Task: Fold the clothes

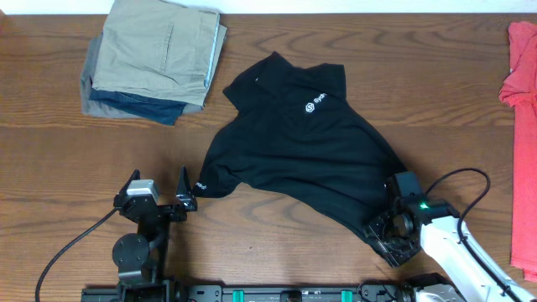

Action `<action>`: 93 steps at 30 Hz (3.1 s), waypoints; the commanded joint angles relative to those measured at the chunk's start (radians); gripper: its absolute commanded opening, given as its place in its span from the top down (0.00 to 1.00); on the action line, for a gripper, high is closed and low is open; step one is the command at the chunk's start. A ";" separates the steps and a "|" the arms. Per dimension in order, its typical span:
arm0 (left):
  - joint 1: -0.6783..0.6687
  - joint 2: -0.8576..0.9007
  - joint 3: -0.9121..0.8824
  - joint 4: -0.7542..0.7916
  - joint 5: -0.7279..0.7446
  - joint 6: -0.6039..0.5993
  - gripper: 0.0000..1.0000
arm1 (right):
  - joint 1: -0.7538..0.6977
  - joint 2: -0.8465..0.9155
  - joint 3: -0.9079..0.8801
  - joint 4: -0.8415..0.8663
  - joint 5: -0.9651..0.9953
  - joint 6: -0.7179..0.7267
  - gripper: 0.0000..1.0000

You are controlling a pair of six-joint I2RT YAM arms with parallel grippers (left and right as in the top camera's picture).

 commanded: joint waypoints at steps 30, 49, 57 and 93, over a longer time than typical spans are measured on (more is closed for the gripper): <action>0.004 -0.006 -0.017 -0.033 0.014 0.017 0.02 | -0.206 0.019 0.751 -0.592 0.305 -0.284 0.99; 0.004 0.006 -0.015 0.013 0.292 -0.295 0.02 | -0.209 0.010 0.771 -0.594 0.210 -0.426 0.99; 0.003 0.132 0.137 -0.001 0.389 -0.272 0.02 | -0.209 0.010 0.771 -0.572 0.199 -0.426 0.98; -0.305 1.529 0.963 -0.465 0.036 -0.029 0.02 | -0.209 0.010 0.771 -0.542 0.150 -0.497 0.98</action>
